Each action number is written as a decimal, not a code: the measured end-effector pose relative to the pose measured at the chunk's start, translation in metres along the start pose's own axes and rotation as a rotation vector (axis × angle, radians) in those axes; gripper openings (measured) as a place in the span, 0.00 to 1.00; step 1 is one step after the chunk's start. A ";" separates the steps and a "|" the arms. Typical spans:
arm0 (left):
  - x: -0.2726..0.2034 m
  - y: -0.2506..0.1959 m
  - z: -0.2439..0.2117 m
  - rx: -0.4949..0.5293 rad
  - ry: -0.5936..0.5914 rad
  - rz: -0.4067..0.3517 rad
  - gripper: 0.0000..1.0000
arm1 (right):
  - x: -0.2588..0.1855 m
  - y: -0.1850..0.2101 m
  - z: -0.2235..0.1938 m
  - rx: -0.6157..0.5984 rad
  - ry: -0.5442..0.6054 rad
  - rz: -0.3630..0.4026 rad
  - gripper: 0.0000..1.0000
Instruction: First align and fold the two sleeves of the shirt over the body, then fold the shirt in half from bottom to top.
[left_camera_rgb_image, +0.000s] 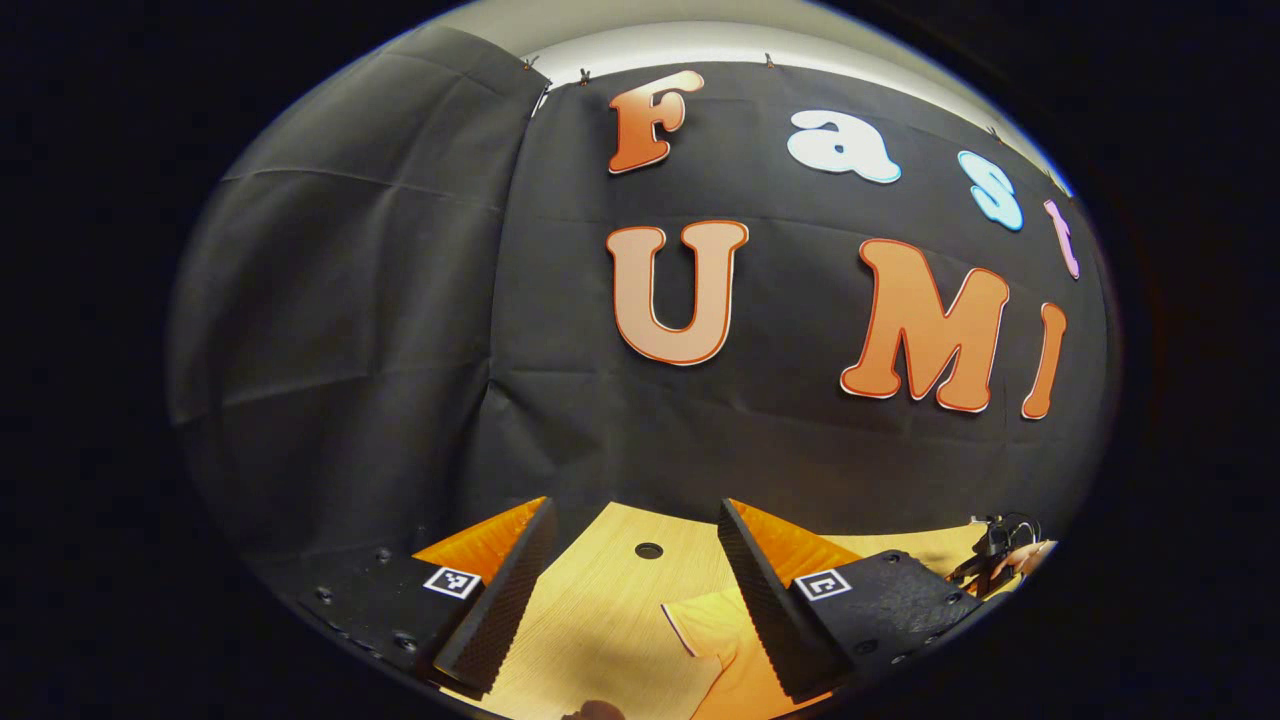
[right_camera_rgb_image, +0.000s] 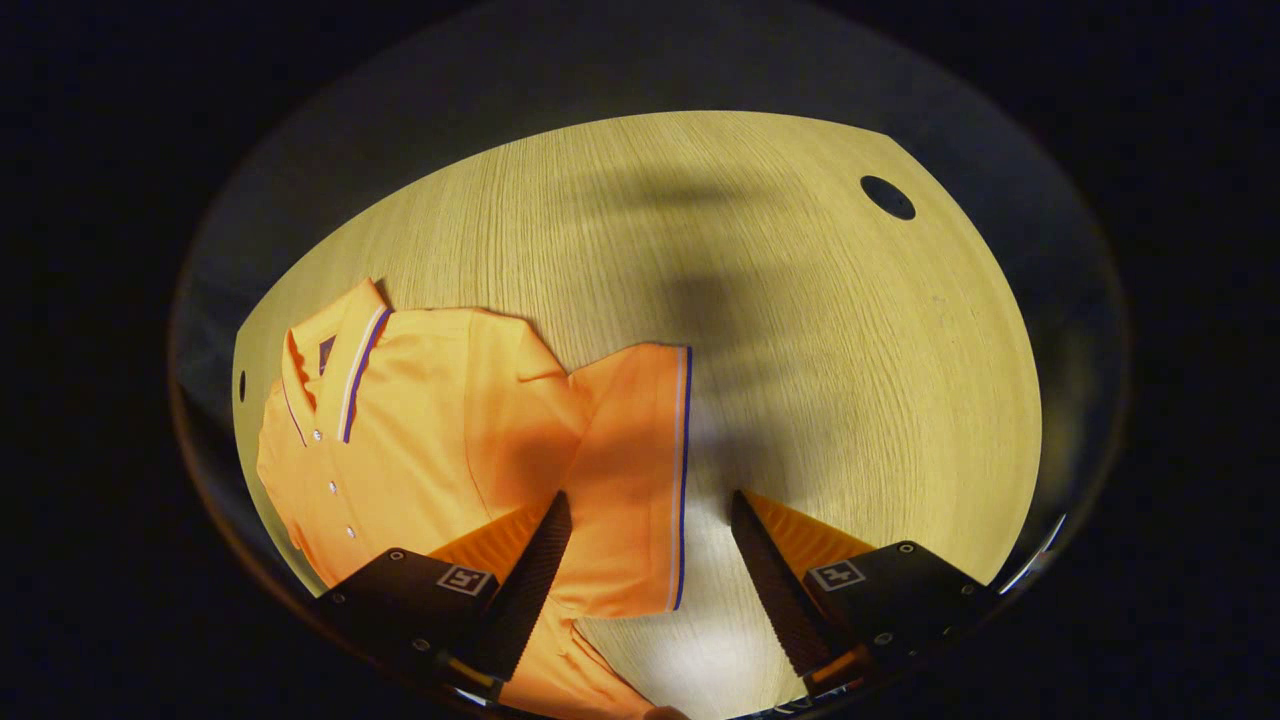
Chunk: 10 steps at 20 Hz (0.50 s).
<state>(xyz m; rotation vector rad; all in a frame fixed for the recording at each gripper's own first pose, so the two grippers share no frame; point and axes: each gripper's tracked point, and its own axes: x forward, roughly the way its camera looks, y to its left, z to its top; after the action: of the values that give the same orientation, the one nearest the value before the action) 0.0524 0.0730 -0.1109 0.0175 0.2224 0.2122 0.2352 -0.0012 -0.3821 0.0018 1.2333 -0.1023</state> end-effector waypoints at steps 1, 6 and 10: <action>0.001 0.000 0.001 0.003 -0.001 -0.001 0.98 | -0.001 0.000 0.001 -0.010 -0.004 -0.009 0.98; 0.002 0.000 -0.008 -0.028 0.018 -0.019 0.98 | -0.002 0.000 0.001 -0.002 -0.010 -0.016 0.99; 0.003 0.011 -0.017 -0.040 0.031 -0.012 0.98 | -0.001 0.000 0.002 0.030 -0.012 -0.022 0.73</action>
<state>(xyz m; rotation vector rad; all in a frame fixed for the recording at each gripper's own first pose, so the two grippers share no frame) 0.0490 0.0837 -0.1277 -0.0265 0.2492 0.2051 0.2365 -0.0011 -0.3809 0.0137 1.2198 -0.1391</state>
